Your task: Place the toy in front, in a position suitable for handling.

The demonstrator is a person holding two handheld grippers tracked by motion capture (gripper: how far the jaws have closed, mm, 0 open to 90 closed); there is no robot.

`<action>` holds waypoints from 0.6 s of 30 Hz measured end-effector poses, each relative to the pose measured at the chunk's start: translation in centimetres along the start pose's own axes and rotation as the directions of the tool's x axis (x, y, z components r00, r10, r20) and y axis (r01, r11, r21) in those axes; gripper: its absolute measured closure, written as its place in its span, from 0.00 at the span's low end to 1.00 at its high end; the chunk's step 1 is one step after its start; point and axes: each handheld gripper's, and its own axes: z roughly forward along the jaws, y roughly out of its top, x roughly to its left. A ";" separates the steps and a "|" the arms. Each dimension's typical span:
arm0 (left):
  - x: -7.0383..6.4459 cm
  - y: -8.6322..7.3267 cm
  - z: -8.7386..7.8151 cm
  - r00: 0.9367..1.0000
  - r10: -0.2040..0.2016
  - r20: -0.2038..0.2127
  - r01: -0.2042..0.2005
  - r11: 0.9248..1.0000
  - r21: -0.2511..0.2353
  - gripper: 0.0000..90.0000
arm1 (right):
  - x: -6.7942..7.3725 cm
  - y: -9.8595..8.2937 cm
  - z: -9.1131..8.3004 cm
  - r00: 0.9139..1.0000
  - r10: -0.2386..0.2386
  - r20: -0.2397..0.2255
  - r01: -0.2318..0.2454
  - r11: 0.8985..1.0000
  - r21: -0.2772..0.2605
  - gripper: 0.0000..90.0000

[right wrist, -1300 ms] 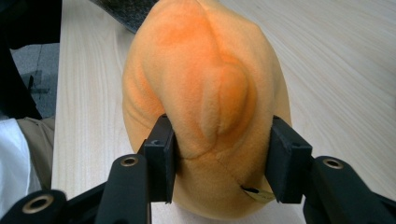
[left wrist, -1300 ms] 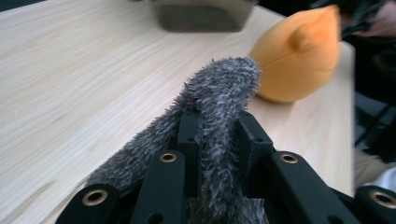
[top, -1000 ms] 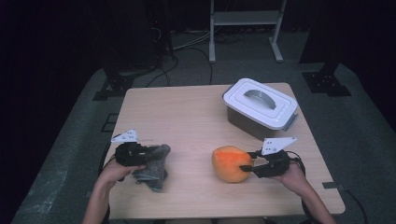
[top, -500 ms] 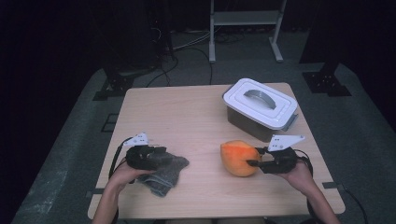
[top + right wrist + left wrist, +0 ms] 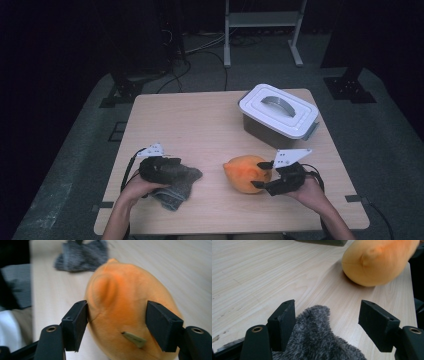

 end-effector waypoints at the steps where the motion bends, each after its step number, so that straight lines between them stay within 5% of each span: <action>1: -0.1 0.0 0.2 1.000 0.002 0.008 -0.002 1.000 0.005 0.31 | 0.3 0.2 0.0 0.999 -0.003 -0.045 0.003 1.000 0.000 0.38; 8: -0.4 -0.1 0.7 0.999 0.013 0.030 -0.014 0.999 0.034 0.30 | 0.9 0.5 -0.2 0.992 -0.031 -0.122 0.030 1.000 -0.007 0.43; 18: -0.5 -0.1 0.7 0.999 0.014 0.032 -0.015 0.999 0.035 0.29 | 0.2 0.8 -1.0 0.996 -0.038 -0.083 0.034 0.998 -0.052 0.51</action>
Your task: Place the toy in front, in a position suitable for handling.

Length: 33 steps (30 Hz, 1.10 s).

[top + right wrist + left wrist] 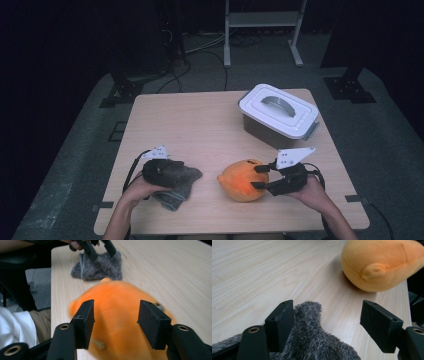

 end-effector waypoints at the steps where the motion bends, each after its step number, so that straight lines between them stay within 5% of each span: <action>1: 0.0 0.1 0.0 1.000 0.002 0.001 -0.002 1.000 -0.001 0.29 | -0.3 0.1 -0.1 1.000 0.006 -0.005 -0.006 1.000 -0.007 0.52; 10: -0.2 0.2 0.3 1.000 0.012 0.010 -0.012 1.000 0.007 0.28 | -2.6 0.1 1.1 0.998 0.010 -0.060 -0.009 1.000 0.018 0.55; 23: -0.2 0.3 0.2 1.000 0.013 0.010 -0.013 1.000 0.005 0.27 | -1.9 -1.3 0.5 0.997 0.033 -0.075 -0.032 0.999 0.019 0.58; 33: -0.3 0.4 0.3 1.000 0.021 0.020 -0.021 1.000 0.000 0.26 | -1.8 -0.5 0.6 0.993 -0.018 -0.117 0.021 1.000 0.022 0.40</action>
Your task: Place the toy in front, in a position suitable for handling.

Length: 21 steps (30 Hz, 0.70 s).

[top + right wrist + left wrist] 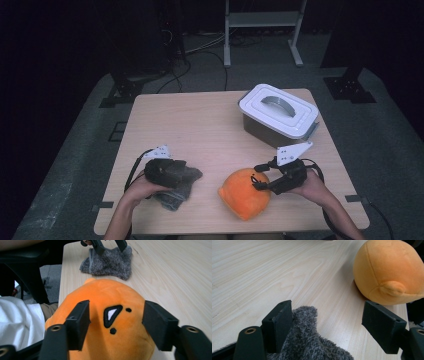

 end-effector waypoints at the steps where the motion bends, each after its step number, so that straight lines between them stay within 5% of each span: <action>1: 0.0 0.0 0.0 1.000 0.000 -0.001 0.000 1.000 0.000 0.26 | 0.0 0.2 0.1 1.000 -0.010 -0.001 0.010 1.000 0.003 0.38; 11: 0.0 0.0 0.0 1.000 -0.003 0.008 0.003 1.000 -0.004 0.25 | -0.3 1.6 2.2 0.993 -0.097 -0.061 0.102 0.991 0.087 0.31; 14: 0.0 -0.1 0.0 1.000 -0.001 0.009 0.001 1.000 0.001 0.24 | -0.3 1.5 2.7 0.992 -0.110 -0.055 0.115 0.988 0.105 0.36; 17: 0.0 0.0 0.1 1.000 -0.003 0.008 0.003 1.000 0.002 0.24 | 0.2 1.2 3.1 0.994 -0.105 -0.035 0.109 0.986 0.127 0.54; 21: 0.0 0.0 0.1 1.000 0.000 0.008 0.000 1.000 0.004 0.24 | 0.6 1.1 2.8 0.997 -0.073 0.004 0.073 0.993 0.096 0.65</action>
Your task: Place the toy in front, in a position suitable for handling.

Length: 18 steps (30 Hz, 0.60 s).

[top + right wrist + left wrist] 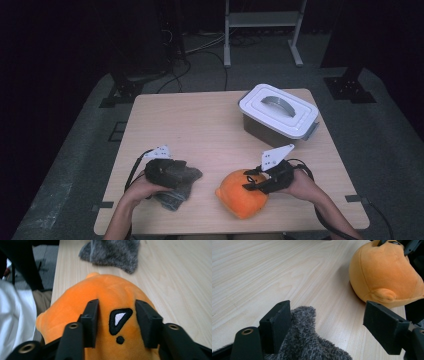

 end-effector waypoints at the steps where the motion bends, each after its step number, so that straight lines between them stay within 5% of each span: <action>1: 0.0 0.0 0.0 1.000 0.000 0.000 0.000 1.000 0.000 0.24 | 0.0 0.0 0.0 1.000 0.000 0.000 0.000 1.000 0.000 0.65; 6: 0.0 0.0 0.0 1.000 -0.002 0.000 0.002 1.000 -0.005 0.24 | 0.2 -0.1 -0.5 0.995 0.089 0.048 -0.086 0.994 -0.066 0.70; 7: 0.0 0.0 0.0 1.000 -0.001 0.000 0.001 1.000 -0.005 0.24 | 0.2 -0.3 -0.7 0.986 0.142 0.083 -0.135 0.987 -0.090 0.70; 9: 0.0 0.0 0.0 1.000 0.000 0.000 0.000 1.000 -0.005 0.24 | 0.2 -0.3 -0.7 0.982 0.160 0.101 -0.151 0.984 -0.094 0.70; 10: 0.0 0.0 0.0 1.000 0.000 0.000 0.000 1.000 -0.006 0.24 | 0.4 -0.5 -0.7 0.966 0.214 0.143 -0.200 0.974 -0.107 0.70; 14: 0.0 0.0 -0.1 1.000 0.001 0.000 -0.001 1.000 -0.004 0.24 | 1.1 -0.9 -0.9 0.950 0.257 0.179 -0.239 0.964 -0.114 0.64; 18: -0.1 0.1 -0.1 1.000 0.002 -0.001 -0.002 1.000 -0.009 0.24 | 1.6 -1.1 -1.4 0.957 0.241 0.163 -0.227 0.969 -0.099 0.58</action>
